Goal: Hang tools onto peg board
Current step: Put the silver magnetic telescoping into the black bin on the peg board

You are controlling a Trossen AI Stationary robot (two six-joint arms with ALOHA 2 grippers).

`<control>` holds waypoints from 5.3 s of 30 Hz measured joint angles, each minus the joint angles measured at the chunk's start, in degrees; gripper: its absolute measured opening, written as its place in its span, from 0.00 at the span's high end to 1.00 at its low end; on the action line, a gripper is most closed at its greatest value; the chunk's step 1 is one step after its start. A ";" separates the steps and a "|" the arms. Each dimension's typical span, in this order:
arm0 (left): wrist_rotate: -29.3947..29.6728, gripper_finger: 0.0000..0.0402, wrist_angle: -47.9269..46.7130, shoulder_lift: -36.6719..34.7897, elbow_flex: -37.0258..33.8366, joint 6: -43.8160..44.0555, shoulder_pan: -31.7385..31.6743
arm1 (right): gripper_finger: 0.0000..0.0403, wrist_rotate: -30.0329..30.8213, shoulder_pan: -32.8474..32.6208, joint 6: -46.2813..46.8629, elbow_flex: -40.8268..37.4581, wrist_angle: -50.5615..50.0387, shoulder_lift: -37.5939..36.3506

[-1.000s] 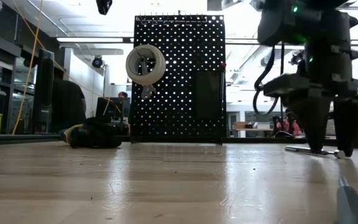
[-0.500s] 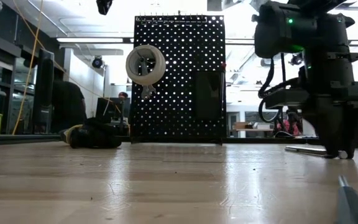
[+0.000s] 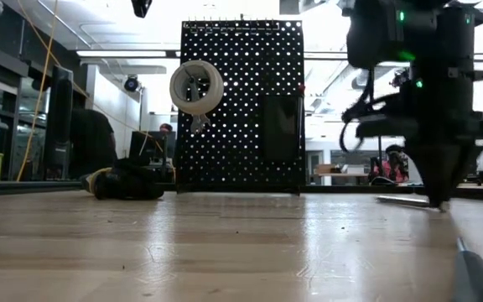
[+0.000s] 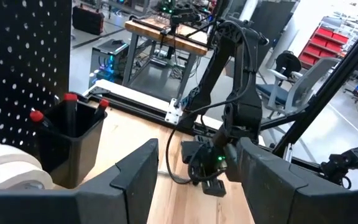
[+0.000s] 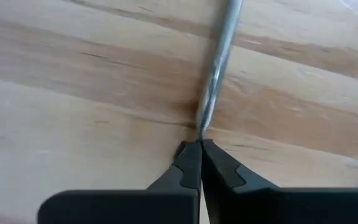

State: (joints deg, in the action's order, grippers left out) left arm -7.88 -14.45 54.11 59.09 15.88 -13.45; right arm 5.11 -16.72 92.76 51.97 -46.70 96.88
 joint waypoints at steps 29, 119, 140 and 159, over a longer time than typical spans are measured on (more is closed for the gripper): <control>0.68 0.50 0.59 0.00 0.00 0.11 -1.99 | 0.74 5.30 8.79 -25.15 4.36 10.72 -4.33; 13.36 1.00 21.72 80.67 35.07 0.09 13.67 | 1.00 19.69 -16.29 12.45 8.22 -9.85 -26.16; 22.62 1.00 20.35 81.99 35.15 4.46 16.22 | 1.00 26.24 -16.32 10.72 12.25 -12.87 -26.16; 28.49 1.00 31.91 81.41 35.19 4.10 16.36 | 1.00 26.66 -16.29 9.15 12.25 -13.13 -26.14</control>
State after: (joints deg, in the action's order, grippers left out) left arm 20.61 17.46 135.51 94.28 19.98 2.91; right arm 31.77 -33.01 101.91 64.23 -59.83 70.74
